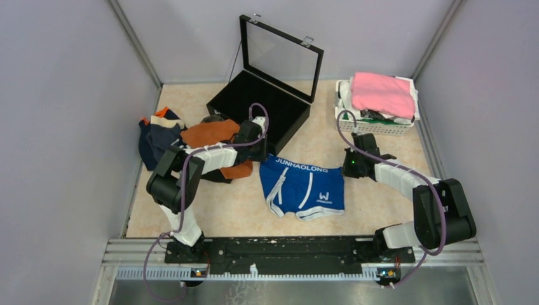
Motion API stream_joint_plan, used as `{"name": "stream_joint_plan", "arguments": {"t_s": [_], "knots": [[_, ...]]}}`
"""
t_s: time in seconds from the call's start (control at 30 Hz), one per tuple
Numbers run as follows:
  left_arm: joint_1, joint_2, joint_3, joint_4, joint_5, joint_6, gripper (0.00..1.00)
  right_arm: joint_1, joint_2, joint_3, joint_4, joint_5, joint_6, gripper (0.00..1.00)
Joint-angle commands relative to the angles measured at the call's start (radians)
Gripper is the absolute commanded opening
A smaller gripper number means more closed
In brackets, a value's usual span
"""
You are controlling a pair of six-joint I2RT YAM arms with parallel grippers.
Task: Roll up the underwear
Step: Flatten out the underwear at the center of the board.
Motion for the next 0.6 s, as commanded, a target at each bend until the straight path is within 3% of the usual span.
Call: {"name": "stream_joint_plan", "arguments": {"t_s": [0.0, 0.13, 0.57], "knots": [[0.005, -0.008, -0.021, 0.071, 0.012, 0.014, 0.18, -0.007, -0.057, 0.001, 0.013, -0.023, -0.014, 0.0], [0.004, -0.086, -0.053, 0.095, 0.005, 0.01, 0.0, -0.007, -0.117, 0.007, 0.018, -0.062, -0.028, 0.0], [0.004, -0.593, -0.207, 0.09, 0.162, -0.001, 0.0, -0.007, -0.55, 0.038, -0.014, -0.222, -0.059, 0.0]]}}
